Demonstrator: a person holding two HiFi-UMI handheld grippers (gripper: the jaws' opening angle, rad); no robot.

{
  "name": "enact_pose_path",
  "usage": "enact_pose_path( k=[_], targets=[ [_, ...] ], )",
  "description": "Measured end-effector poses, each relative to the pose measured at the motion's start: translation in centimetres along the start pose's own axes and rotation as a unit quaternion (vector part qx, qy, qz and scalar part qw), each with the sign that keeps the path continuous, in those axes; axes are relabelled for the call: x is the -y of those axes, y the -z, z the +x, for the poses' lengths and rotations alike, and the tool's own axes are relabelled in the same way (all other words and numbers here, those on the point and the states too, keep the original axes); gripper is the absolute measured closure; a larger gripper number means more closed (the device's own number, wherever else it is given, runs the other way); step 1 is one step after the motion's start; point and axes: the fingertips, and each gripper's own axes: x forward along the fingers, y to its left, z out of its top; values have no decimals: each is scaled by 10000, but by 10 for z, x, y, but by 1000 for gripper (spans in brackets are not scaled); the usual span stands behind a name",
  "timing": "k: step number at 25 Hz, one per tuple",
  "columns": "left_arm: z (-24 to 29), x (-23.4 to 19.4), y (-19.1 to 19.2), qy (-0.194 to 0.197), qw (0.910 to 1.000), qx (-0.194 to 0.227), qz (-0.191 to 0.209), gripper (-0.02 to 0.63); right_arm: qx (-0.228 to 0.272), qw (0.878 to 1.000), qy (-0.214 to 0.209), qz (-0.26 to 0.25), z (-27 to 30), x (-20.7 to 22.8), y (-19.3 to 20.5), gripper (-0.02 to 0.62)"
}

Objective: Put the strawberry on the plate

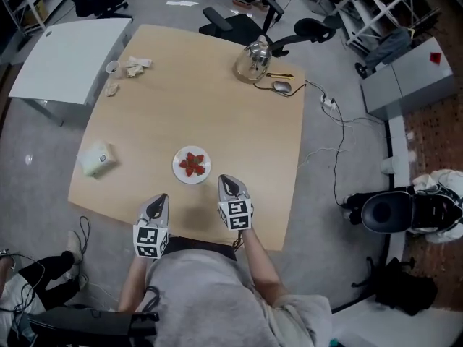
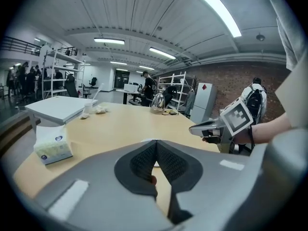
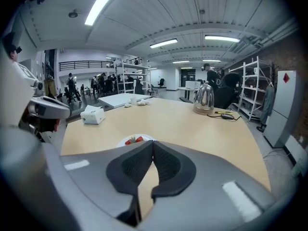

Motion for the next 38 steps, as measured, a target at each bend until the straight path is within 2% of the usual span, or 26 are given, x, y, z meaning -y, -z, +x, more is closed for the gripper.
enact_pose_path(
  k=[19, 30, 38],
  targets=[
    [3, 52, -20, 991, 9924, 316, 654, 586, 616, 9929, 916, 440, -93, 15, 4, 588],
    [1, 72, -25, 1082, 9903, 416, 764, 586, 923, 9853, 1339, 530, -145, 24, 15, 588],
    [-11, 95, -22, 1084, 9892, 457, 874, 586, 1213, 9802, 1477, 515, -184, 25, 27, 588]
  ],
)
